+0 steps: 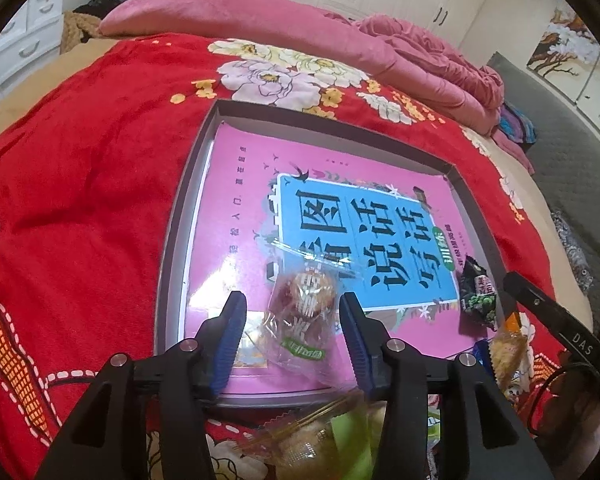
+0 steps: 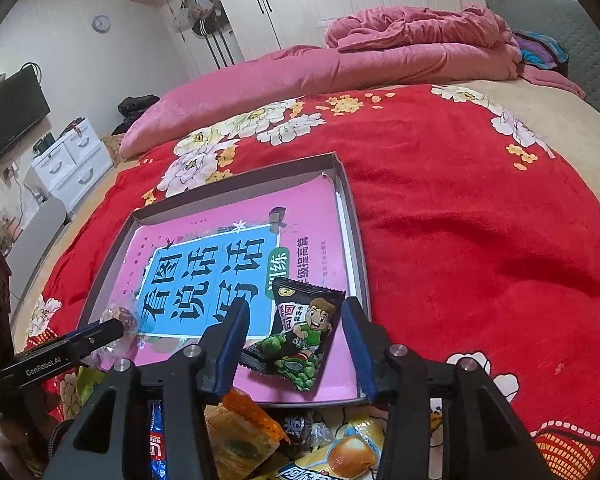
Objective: Organize snacks
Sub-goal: 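Open the left gripper on the clear bag while the right releases the pea bag, then withdraw both open grippers from the tray back toward the snack pile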
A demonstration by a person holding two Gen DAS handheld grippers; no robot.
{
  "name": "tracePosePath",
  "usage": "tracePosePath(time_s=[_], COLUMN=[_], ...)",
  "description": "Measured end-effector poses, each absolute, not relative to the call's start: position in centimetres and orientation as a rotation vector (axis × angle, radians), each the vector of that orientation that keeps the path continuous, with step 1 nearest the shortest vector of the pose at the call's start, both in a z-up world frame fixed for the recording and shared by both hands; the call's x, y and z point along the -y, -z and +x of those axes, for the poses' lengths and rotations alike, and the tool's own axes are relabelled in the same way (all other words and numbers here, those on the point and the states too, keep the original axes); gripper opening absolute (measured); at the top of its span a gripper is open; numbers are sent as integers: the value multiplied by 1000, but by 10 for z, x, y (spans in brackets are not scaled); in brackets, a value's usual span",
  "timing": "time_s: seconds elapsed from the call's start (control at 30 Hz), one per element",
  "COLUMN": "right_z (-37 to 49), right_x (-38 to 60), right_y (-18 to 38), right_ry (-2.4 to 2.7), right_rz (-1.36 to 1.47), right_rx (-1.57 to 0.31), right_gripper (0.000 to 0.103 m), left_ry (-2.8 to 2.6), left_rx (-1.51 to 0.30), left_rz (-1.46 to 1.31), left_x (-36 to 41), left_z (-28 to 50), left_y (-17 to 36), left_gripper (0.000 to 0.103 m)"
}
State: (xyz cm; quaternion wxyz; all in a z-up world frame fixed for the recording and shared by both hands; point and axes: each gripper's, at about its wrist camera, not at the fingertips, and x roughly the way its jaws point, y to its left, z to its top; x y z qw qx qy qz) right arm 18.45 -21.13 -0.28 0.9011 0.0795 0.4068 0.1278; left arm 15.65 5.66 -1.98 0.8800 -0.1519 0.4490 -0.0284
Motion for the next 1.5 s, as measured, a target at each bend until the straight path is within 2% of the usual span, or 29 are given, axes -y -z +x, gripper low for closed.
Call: tracePosePath(time_s=[0.2,0.5,1.03,1.33,1.43,1.5], right_z=[183,180,175,174,172,171], right_x=[214,215,221,223,224,224], right_y=[-1,-7,-17,-18,-19,-19], right_ry=[-265,-269,-266,-274,-277,-277], right_rz=[174,182,200,205,208,202], right_rx=[-823,-791,-732,-728,-723,-717], right_gripper=[49,56,62,65,66,70], left_ry=[71,74,62,70,42,39], left_rx=[-923,-869,-858,-826,-813,-801], left_rz=[-314,-337,-389,-326,-302,-307], left_x=[-56,-65,-91,-85,-85,-88], left_z=[155,150,138,127,124,122], left_y=[16,4,3,-5,-7,-9], left_gripper=[56,63,64,64,74,74])
